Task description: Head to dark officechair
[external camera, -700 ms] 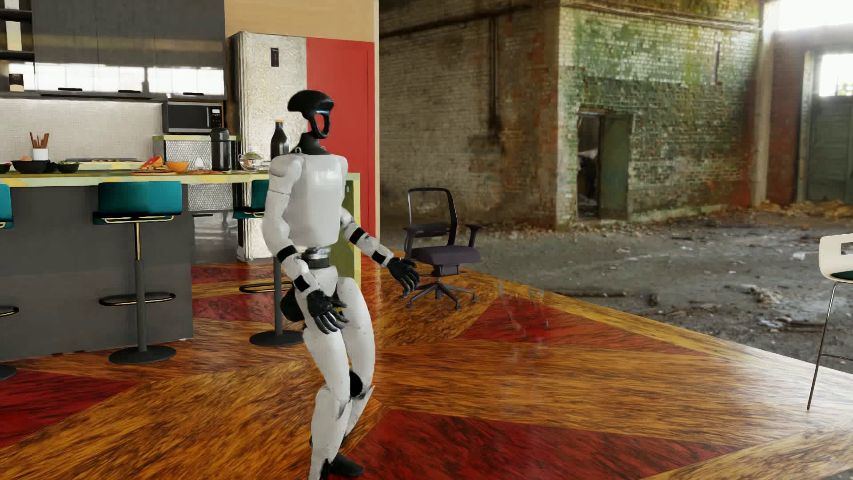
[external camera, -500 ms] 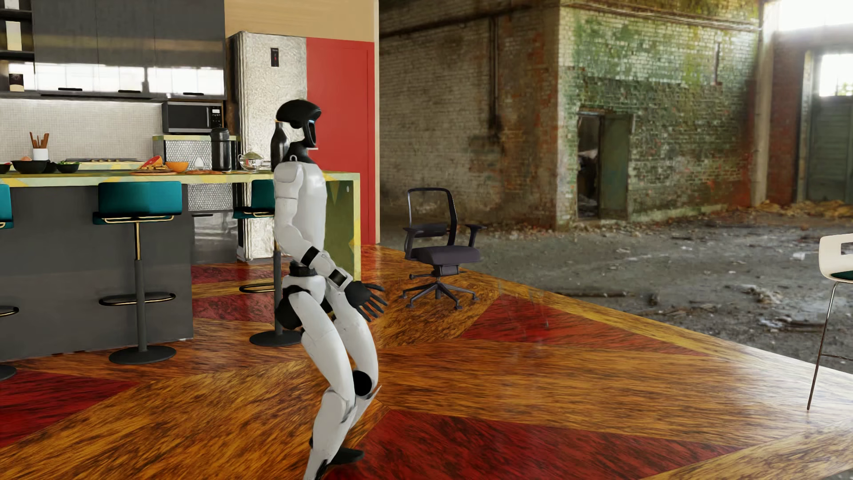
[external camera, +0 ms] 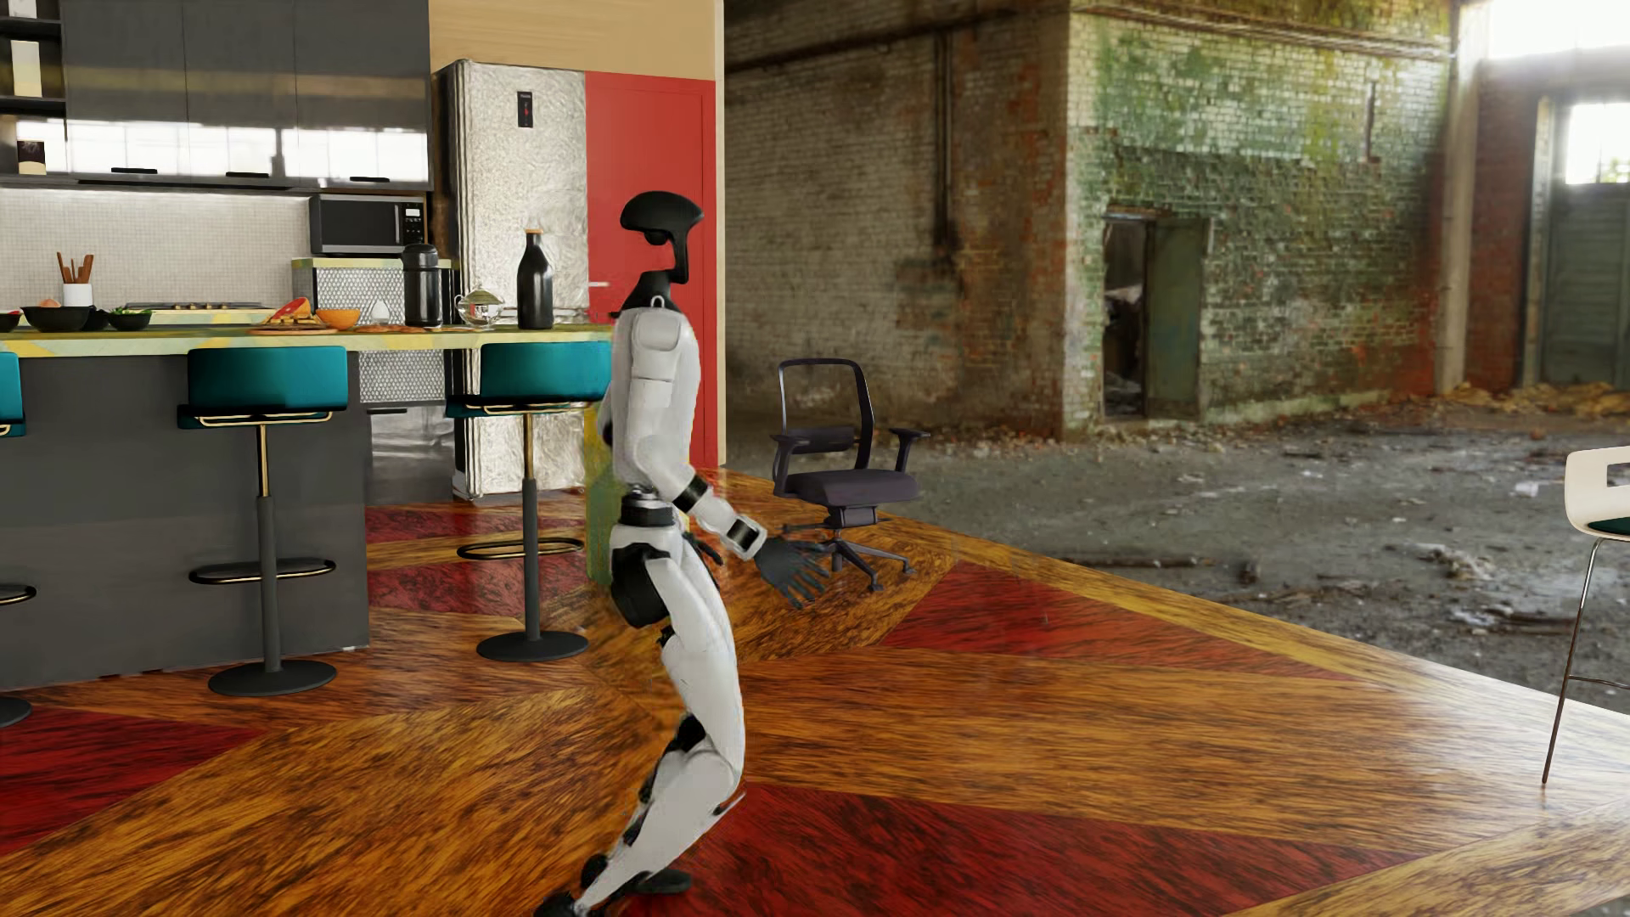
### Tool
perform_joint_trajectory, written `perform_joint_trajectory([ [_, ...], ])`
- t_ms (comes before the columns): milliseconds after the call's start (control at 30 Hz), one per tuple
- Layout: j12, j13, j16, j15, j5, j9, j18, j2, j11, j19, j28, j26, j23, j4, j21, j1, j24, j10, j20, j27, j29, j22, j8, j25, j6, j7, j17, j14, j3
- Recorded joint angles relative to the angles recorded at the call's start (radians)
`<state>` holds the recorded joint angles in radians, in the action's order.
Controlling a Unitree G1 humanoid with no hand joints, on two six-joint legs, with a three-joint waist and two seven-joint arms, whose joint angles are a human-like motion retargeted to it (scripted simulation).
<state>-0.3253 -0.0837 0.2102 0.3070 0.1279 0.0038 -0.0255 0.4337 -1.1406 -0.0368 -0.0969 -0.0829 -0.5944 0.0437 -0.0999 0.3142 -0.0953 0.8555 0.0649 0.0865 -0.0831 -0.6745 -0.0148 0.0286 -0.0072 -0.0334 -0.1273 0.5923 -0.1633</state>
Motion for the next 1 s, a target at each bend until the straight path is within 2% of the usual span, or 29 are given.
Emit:
perform_joint_trajectory([
  [33, 0.037, -0.072, -0.008, 0.022, -0.015, 0.0, -0.003, 0.064, -0.011, 0.002, -0.017, 0.002, -0.004, -0.011, 0.037, -0.052, -0.007, -0.055, -0.005, -0.007, 0.022, -0.001, -0.032, -0.035, -0.02, -0.005, -0.022, 0.002, 0.054],
  [67, 0.088, -0.151, -0.022, 0.098, -0.027, -0.008, -0.008, 0.11, 0.089, -0.007, -0.024, -0.006, -0.026, -0.018, 0.084, -0.103, -0.009, -0.114, -0.023, -0.025, 0.038, 0.056, -0.051, -0.07, -0.044, -0.012, -0.044, 0.004, 0.097],
  [100, 0.153, -0.201, -0.064, 0.137, -0.02, -0.006, -0.012, 0.122, 0.206, -0.029, -0.017, -0.006, -0.027, -0.031, 0.108, -0.144, 0.011, -0.14, -0.046, -0.066, 0.049, 0.086, -0.054, -0.094, -0.063, -0.029, -0.066, 0.021, 0.127],
  [133, 0.21, -0.225, -0.082, 0.112, -0.014, -0.003, 0.005, 0.104, 0.261, -0.085, 0.009, -0.005, -0.045, -0.033, 0.098, -0.139, 0.034, -0.076, -0.023, -0.097, 0.051, 0.092, -0.043, -0.105, -0.063, -0.046, -0.098, 0.03, 0.122],
  [167, 0.248, -0.202, -0.099, 0.153, -0.011, 0.024, 0.101, 0.049, 0.263, -0.103, 0.051, -0.003, -0.077, -0.017, 0.088, -0.072, 0.049, 0.129, 0.013, -0.114, 0.041, 0.049, -0.004, -0.096, -0.021, -0.042, -0.136, -0.056, 0.087],
  [200, 0.2, -0.153, -0.08, 0.175, -0.011, 0.026, 0.162, -0.006, 0.302, -0.068, 0.114, -0.003, -0.065, 0.003, 0.089, 0.032, 0.044, 0.281, 0.001, -0.131, 0.013, 0.024, 0.036, -0.066, 0.025, 0.005, -0.138, -0.183, 0.043],
  [233, 0.121, -0.071, -0.06, 0.191, -0.005, 0.039, 0.15, -0.082, 0.355, -0.078, 0.17, -0.011, -0.016, 0.01, 0.076, 0.11, 0.038, 0.34, -0.05, -0.16, -0.02, 0.029, 0.066, -0.034, 0.065, 0.066, -0.123, -0.215, -0.01],
  [267, 0.046, 0.042, -0.018, 0.215, 0.005, 0.053, 0.104, -0.158, 0.402, -0.088, 0.197, -0.031, 0.051, 0.007, 0.04, 0.175, 0.043, 0.308, -0.075, -0.183, -0.048, 0.058, 0.088, -0.003, 0.098, 0.118, -0.119, -0.139, -0.091],
  [300, -0.003, 0.125, -0.003, 0.18, 0.003, 0.049, 0.085, -0.145, 0.284, -0.108, 0.173, -0.05, 0.039, 0.001, 0.034, 0.214, 0.074, 0.166, -0.063, -0.119, -0.065, 0.063, 0.092, 0.015, 0.136, 0.114, -0.079, -0.104, -0.144],
  [333, -0.024, 0.161, 0.021, 0.058, 0.011, 0.042, 0.092, -0.062, 0.06, -0.131, 0.127, -0.051, -0.006, -0.017, 0.024, 0.191, 0.11, 0.069, 0.002, -0.031, -0.073, -0.037, 0.057, 0.016, 0.136, 0.11, 0.005, -0.104, -0.161],
  [367, -0.02, 0.117, 0.015, -0.029, -0.006, 0.044, 0.091, 0.035, -0.063, -0.149, 0.078, -0.06, -0.009, -0.043, -0.078, 0.151, 0.129, 0.065, 0.038, 0.045, -0.066, -0.117, 0.007, 0.002, 0.112, 0.096, 0.021, -0.064, -0.133],
  [400, -0.011, 0.061, -0.013, 0.003, -0.026, 0.066, 0.086, 0.115, -0.034, -0.157, 0.036, -0.075, -0.028, -0.064, -0.07, 0.086, 0.115, 0.04, 0.037, 0.08, -0.035, -0.081, -0.016, -0.029, 0.074, 0.08, 0.035, -0.034, -0.07],
  [433, 0.009, -0.011, -0.043, 0.041, -0.041, 0.079, 0.08, 0.187, 0.076, -0.16, 0.004, -0.084, -0.021, -0.078, -0.027, 0.033, 0.088, 0.033, 0.029, 0.088, 0.003, 0.011, -0.024, -0.064, 0.033, 0.064, 0.025, 0.004, -0.018],
  [467, 0.064, -0.064, -0.07, 0.03, -0.04, 0.088, 0.08, 0.249, 0.215, -0.172, -0.016, -0.074, -0.038, -0.102, 0.022, 0.008, 0.066, 0.088, 0.007, 0.09, 0.04, 0.074, -0.015, -0.101, -0.017, 0.056, -0.028, 0.037, 0.009],
  [500, 0.121, -0.094, -0.076, 0.015, -0.047, 0.089, 0.125, 0.233, 0.191, -0.105, -0.01, -0.046, -0.073, -0.098, 0.04, 0.066, 0.051, 0.288, 0.024, 0.078, 0.056, 0.064, -0.012, -0.122, -0.024, 0.046, -0.105, -0.061, 0.003],
  [533, 0.149, -0.093, -0.072, 0.069, -0.055, 0.079, 0.137, 0.185, 0.181, -0.003, 0.018, -0.017, -0.113, -0.078, 0.062, 0.154, 0.036, 0.477, 0.018, 0.053, 0.05, 0.033, 0.021, -0.127, -0.013, 0.042, -0.142, -0.26, -0.006],
  [567, 0.142, -0.084, -0.073, 0.109, -0.046, 0.076, 0.112, 0.113, 0.205, -0.032, 0.066, 0.003, -0.046, -0.06, 0.081, 0.225, 0.02, 0.541, -0.011, -0.018, 0.024, 0.01, 0.052, -0.113, 0.005, 0.057, -0.145, -0.363, -0.007],
  [633, 0.089, 0.009, -0.059, 0.153, -0.028, 0.065, 0.083, -0.029, 0.264, -0.049, 0.129, -0.001, 0.001, -0.026, 0.056, 0.299, 0.04, 0.37, -0.009, -0.103, -0.046, 0.082, 0.093, -0.051, 0.035, 0.101, -0.081, -0.19, -0.077],
  [667, 0.099, 0.078, -0.047, 0.115, -0.024, 0.058, 0.082, -0.022, 0.142, -0.067, 0.134, -0.005, 0.019, -0.001, 0.018, 0.309, 0.066, 0.183, -0.016, -0.119, -0.071, 0.065, 0.114, -0.024, 0.068, 0.096, -0.042, -0.114, -0.067],
  [700, 0.098, 0.098, -0.015, 0.003, -0.014, 0.038, 0.106, 0.062, -0.051, -0.08, 0.109, 0.008, -0.011, -0.005, -0.006, 0.268, 0.086, 0.116, 0.022, -0.087, -0.074, -0.024, 0.079, -0.017, 0.059, 0.105, -0.008, -0.19, -0.027],
  [733, 0.094, 0.059, -0.005, -0.006, -0.035, 0.024, 0.107, 0.132, -0.124, -0.088, 0.079, 0.011, -0.031, -0.027, -0.015, 0.23, 0.089, 0.123, 0.026, -0.042, -0.062, -0.068, 0.033, -0.024, 0.034, 0.1, 0.015, -0.144, 0.022],
  [767, 0.098, -0.014, 0.003, 0.062, -0.081, 0.006, 0.103, 0.206, -0.143, -0.092, 0.054, 0.012, -0.032, -0.044, -0.006, 0.195, 0.072, 0.112, 0.009, -0.015, -0.034, -0.082, 0.001, -0.047, 0.005, 0.08, 0.013, -0.111, 0.072],
  [800, 0.103, -0.083, 0.003, 0.089, -0.097, 0.0, 0.097, 0.264, -0.116, -0.097, 0.032, 0.017, -0.025, -0.067, 0.029, 0.137, 0.056, 0.076, 0.01, -0.029, 0.002, -0.06, -0.006, -0.076, -0.032, 0.061, -0.001, -0.089, 0.11],
  [833, 0.092, -0.134, -0.024, 0.085, -0.1, -0.01, 0.092, 0.318, -0.066, -0.104, 0.016, 0.031, -0.011, -0.085, 0.05, 0.085, 0.053, 0.04, 0.003, -0.068, 0.037, -0.021, -0.002, -0.103, -0.061, 0.042, -0.023, -0.067, 0.139],
  [867, 0.099, -0.155, -0.025, 0.059, -0.077, -0.004, 0.086, 0.344, -0.018, -0.114, 0.009, 0.053, 0.013, -0.1, 0.063, 0.012, 0.064, 0.001, 0.038, -0.127, 0.063, -0.015, 0.012, -0.12, -0.087, 0.022, -0.037, -0.043, 0.157],
  [900, 0.127, -0.154, -0.056, 0.043, -0.049, -0.004, 0.08, 0.355, 0.111, -0.127, 0.019, 0.058, 0.013, -0.103, 0.053, -0.028, 0.083, -0.003, 0.017, -0.148, 0.075, 0.026, 0.029, -0.121, -0.094, 0.004, -0.06, -0.003, 0.137],
  [933, 0.18, -0.144, -0.075, 0.056, -0.021, 0.011, 0.072, 0.337, 0.231, -0.146, 0.037, 0.053, -0.009, -0.112, 0.066, -0.068, 0.097, 0.015, 0.005, -0.124, 0.075, 0.054, 0.041, -0.113, -0.101, -0.006, -0.074, 0.037, 0.096],
  [967, 0.215, -0.13, -0.077, 0.001, -0.015, 0.027, 0.092, 0.307, 0.285, -0.17, 0.063, 0.041, -0.021, -0.122, 0.088, -0.056, 0.103, 0.134, -0.019, -0.064, 0.064, 0.089, 0.043, -0.088, -0.102, -0.006, -0.103, 0.036, 0.062],
  [1000, 0.228, -0.098, -0.052, -0.137, -0.018, 0.042, 0.108, 0.273, 0.292, -0.145, 0.09, 0.031, -0.071, -0.105, 0.092, 0.019, 0.097, 0.329, 0.016, 0.015, 0.026, 0.061, 0.058, -0.049, -0.066, 0.008, -0.131, -0.106, 0.013],
])
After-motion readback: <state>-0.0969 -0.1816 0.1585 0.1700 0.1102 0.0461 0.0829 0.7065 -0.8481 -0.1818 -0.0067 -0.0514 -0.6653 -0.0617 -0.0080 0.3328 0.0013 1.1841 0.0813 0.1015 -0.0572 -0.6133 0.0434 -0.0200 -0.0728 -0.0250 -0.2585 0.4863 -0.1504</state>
